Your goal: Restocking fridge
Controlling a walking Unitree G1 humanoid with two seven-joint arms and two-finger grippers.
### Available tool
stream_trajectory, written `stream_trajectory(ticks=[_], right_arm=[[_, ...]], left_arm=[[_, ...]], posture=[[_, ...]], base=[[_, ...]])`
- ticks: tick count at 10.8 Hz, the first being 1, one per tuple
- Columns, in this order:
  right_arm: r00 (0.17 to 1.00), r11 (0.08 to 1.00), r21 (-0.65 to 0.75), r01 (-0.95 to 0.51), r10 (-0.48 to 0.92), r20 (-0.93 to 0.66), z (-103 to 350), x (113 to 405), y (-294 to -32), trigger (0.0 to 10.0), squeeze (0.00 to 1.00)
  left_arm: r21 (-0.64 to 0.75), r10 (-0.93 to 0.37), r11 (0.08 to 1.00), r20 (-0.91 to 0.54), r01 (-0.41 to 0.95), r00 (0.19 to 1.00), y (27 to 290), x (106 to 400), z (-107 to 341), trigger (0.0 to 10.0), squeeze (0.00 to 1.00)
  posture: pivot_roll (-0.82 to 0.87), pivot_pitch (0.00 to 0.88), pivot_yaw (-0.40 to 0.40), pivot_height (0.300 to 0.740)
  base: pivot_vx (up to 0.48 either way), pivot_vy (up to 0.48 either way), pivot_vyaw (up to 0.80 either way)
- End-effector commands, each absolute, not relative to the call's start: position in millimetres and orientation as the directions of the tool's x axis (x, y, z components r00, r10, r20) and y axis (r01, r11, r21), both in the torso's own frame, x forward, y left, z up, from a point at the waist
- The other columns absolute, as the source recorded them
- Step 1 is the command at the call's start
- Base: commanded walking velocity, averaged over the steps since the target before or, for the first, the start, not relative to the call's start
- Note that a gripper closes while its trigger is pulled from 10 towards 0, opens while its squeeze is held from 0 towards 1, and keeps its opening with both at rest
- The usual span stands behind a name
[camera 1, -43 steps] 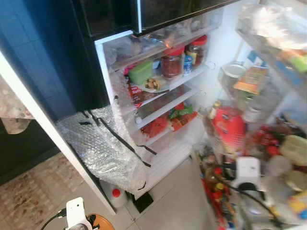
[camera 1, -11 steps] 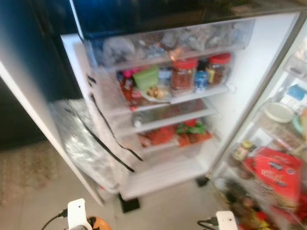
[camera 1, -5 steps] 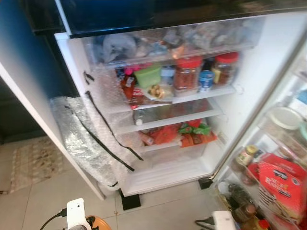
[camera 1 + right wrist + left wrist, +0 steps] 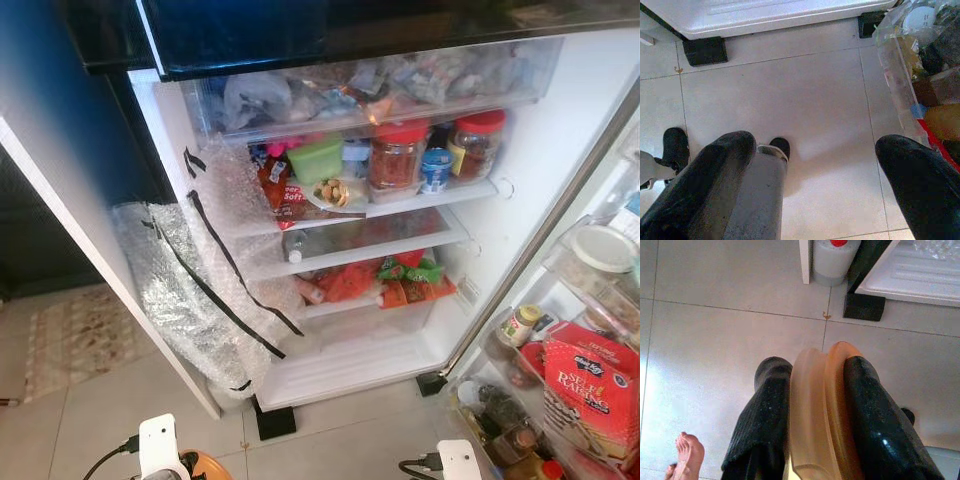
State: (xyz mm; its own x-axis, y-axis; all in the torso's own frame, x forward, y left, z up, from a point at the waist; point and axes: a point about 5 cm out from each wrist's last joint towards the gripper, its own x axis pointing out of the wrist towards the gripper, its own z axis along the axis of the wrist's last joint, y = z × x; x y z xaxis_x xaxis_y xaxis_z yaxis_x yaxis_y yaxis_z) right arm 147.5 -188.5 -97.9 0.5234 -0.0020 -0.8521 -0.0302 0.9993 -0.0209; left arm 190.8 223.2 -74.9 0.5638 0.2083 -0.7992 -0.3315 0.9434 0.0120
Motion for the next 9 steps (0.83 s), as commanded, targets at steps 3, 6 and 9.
stream_trajectory(ticks=[3, 6, 9], right_arm=[[0.511, 1.0, -0.021, -0.022, -0.007, -0.859, -99.4, 143.4, -189.4, 10.0, 0.0], [0.51, 0.999, -0.024, -0.024, -0.009, -0.86, -99.5, 143.1, -190.0, 10.0, 0.0], [0.509, 0.999, -0.023, -0.026, -0.007, -0.861, -99.7, 142.7, -189.5, 10.0, 0.0]], left_arm=[[0.03, 0.204, 0.948, -0.823, -0.318, 0.531, 223.4, 182.4, -79.4, 10.0, 0.0], [0.027, 0.202, 0.947, -0.823, -0.319, 0.532, 222.8, 182.0, -79.7, 10.0, 0.0], [0.028, 0.202, 0.948, -0.822, -0.318, 0.532, 222.1, 181.7, -79.9, 10.0, 0.0]], posture=[[-0.14, 0.046, 0.011, 0.74], [-0.14, 0.039, 0.011, 0.74], [-0.14, 0.035, 0.013, 0.74]], base=[[0.0, -0.29, 0.0], [0.0, -0.335, 0.0], [0.0, -0.325, 0.0]])
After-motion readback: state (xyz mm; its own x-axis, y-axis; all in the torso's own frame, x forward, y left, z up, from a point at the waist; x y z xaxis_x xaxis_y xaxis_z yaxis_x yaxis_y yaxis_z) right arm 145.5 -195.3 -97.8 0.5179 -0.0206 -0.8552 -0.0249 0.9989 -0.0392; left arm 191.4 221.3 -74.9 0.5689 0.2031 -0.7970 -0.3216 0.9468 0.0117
